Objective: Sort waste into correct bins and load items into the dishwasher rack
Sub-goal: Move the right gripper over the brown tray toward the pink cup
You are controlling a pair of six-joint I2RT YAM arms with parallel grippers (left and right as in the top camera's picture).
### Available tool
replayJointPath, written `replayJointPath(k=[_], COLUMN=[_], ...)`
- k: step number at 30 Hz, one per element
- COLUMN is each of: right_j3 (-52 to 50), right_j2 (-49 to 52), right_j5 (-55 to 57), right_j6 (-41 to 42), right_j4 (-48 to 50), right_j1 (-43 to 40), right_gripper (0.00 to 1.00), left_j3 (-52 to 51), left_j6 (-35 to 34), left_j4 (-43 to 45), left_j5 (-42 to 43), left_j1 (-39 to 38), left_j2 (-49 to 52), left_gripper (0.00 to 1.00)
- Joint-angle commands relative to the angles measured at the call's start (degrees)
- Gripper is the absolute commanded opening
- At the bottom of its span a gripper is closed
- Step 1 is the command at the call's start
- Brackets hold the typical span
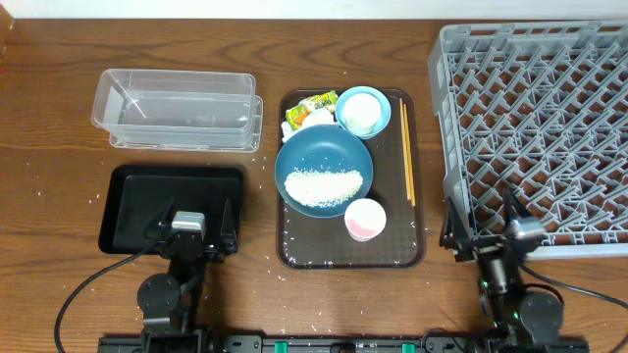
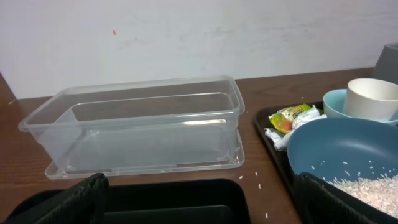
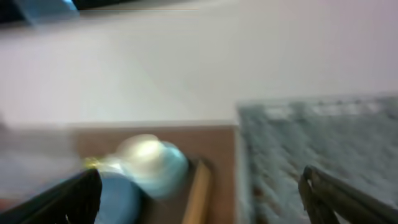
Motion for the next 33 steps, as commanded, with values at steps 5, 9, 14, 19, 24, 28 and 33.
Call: replayJointPath(k=[5,9,14,19,24,28,33], right_j3=[0.0,1.4,9.3,26.4,48.4,66.2,80.2], right_j2=[-0.2,1.7,11.7,30.0,49.2,63.1,76.7], right_j5=[-5.0,-4.3,-5.3,-14.1,-16.6,-10.1,8.3], right_j6=[15.9,15.8,14.4,5.0,-2.6,-11.3,-14.9], right_j4=[18.5,21.2,16.9,9.6,-9.0,-30.0,-49.7], right_j1=[0.8,0.8,0.8,0.9,3.8,12.1,25.8], right_gripper=[0.99,0.99,0.99,0.99,0.99,0.99,0.99], left_j3=[-1.0,-1.0,-1.0,-1.0,-1.0,-1.0,-1.0], left_j6=[0.3,0.3,0.3,0.3,0.3,0.3,0.3], left_j4=[-1.9,-1.9,-1.9,-1.9,-1.9,-1.9,-1.9], left_j5=[0.6,0.6,0.6,0.6,0.6,0.6,0.6], left_j1=[0.2,0.2,0.2,0.2,0.2,0.2,0.2], left_j2=[0.0,0.0,0.0,0.0,0.0,0.0,0.0], left_gripper=[0.96,0.97,0.97,0.97,0.96,0.96,0.97])
